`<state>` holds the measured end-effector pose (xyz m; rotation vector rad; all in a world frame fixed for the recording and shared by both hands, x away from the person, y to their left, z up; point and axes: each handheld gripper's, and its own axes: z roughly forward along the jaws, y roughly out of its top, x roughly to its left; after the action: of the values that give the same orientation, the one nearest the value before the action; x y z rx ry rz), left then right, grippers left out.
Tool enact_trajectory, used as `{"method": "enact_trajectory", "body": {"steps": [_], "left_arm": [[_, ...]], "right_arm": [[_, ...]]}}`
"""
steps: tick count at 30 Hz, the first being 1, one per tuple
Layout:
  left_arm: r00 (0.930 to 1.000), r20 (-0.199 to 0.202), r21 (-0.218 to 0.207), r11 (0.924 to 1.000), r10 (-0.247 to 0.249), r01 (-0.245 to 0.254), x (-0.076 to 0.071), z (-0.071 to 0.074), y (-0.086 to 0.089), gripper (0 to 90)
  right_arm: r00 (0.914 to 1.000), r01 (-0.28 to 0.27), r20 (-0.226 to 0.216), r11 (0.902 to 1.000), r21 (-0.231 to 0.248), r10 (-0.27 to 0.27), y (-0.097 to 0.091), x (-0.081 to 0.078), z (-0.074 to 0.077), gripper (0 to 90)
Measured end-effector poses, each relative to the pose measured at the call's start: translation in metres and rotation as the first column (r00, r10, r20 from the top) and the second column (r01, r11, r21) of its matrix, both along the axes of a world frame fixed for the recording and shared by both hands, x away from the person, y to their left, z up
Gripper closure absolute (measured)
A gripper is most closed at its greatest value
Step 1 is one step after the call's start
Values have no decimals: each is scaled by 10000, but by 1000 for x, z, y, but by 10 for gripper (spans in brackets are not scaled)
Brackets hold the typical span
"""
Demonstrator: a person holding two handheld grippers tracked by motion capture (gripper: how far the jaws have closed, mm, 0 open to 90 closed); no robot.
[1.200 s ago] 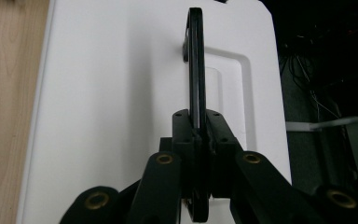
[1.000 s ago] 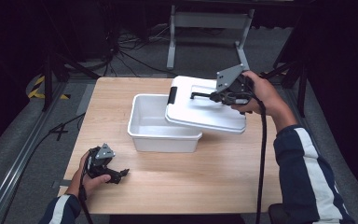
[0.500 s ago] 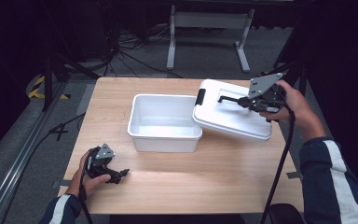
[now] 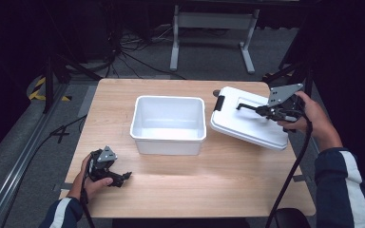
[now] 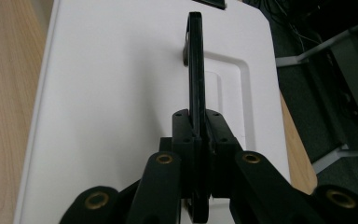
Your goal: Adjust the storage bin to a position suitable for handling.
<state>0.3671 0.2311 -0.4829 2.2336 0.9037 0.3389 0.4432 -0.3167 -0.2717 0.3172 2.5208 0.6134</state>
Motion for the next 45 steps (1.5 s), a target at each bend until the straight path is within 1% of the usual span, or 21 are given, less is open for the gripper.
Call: {"method": "enact_trajectory", "body": {"steps": [1, 3, 4, 6, 7, 10, 11, 13, 15, 16, 17, 20, 26, 28, 33, 34, 38, 42, 43, 45], "left_arm": [[10000, 54, 35, 10000, -29, 29, 0, 0, 0, 4], [10000, 26, 3, 10000, -6, 6, 0, 0, 0, 4], [10000, 24, 6, 10000, -7, 7, 0, 0, 0, 4], [10000, -2, -7, 10000, -1, 1, 0, 0, 0, 4], [10000, 59, 54, 10000, -49, 49, 0, 0, 0, 4], [10000, 23, 7, 10000, -6, 6, 0, 0, 0, 4], [10000, 24, 2, 10000, -2, 2, 0, 0, 0, 4], [10000, 30, 4, 10000, -8, 8, 0, 0, 0, 4], [10000, 3, -5, 10000, -1, 1, 0, 0, 0, 4], [10000, 3, -5, 10000, -1, 1, 0, 0, 0, 4], [10000, 54, 53, 10000, -53, 53, 0, 0, 0, 4], [10000, 48, 42, 10000, -49, 48, 0, 0, 0, 4], [10000, 50, 36, 10000, -51, 51, 0, 0, 0, 3], [10000, 57, 51, 10000, -48, 48, 1, 0, 0, 4], [10000, 20, 49, 10000, -51, 51, 0, 0, 0, 2], [10000, -32, -14, 10000, -20, 20, 0, 0, 0, 2], [10000, -16, -11, 10000, -41, 41, 0, 0, 0, 2], [10000, -11, -21, 10000, -85, 85, 1, 0, 0, 2], [9999, -9, -21, 9999, -103, 103, 1, 0, 0, 2], [9999, -2, -22, 9999, -142, 142, 1, 0, 0, 2]], "right_arm": [[10000, 15, -64, 10000, 18, -15, -2, 1, -4, 844], [9997, 104, -220, 9999, 67, -103, -4, 3, -9, 844], [9995, 130, -301, 9999, 54, -128, -5, 5, -15, 844], [9994, 130, -337, 9999, 61, -128, -5, 6, -17, 844], [9991, 144, -401, 9999, 49, -142, -6, 7, -20, 844], [9984, 179, -543, 9998, 84, -174, -5, 11, -30, 844], [9977, 168, -662, 9998, 115, -160, -5, 13, -34, 844], [9968, 248, -757, 9997, 52, -243, -4, 16, -41, 844], [9948, 358, -952, 9993, -43, -361, -3, 21, -51, 843], [9948, 358, -952, 9993, -43, -361, -3, 21, -51, 843], [9940, 415, -1010, 9991, -56, -419, -3, 23, -54, 844], [9913, 593, -1176, 9982, -75, -598, -4, 30, -64, 844], [9840, 753, -1603, 9970, -178, -772, -1, 41, -82, 843], [9827, 796, -1656, 9965, -238, -825, 1, 45, -87, 843], [9792, 846, -1832, 9961, -246, -877, 4, 50, -98, 842], [9786, 845, -1863, 9961, -235, -874, 4, 51, -100, 842], [9757, 859, -2012, 9962, -146, -871, 2, 53, -105, 841], [9734, 1086, -2011, 9940, -146, -1093, 0, 55, -108, 833], [9713, 1163, -2076, 9931, -133, -1165, 0, 55, -108, 827], [9701, 1361, -2008, 9906, -146, -1362, -1, 58, -110, 812]]}}
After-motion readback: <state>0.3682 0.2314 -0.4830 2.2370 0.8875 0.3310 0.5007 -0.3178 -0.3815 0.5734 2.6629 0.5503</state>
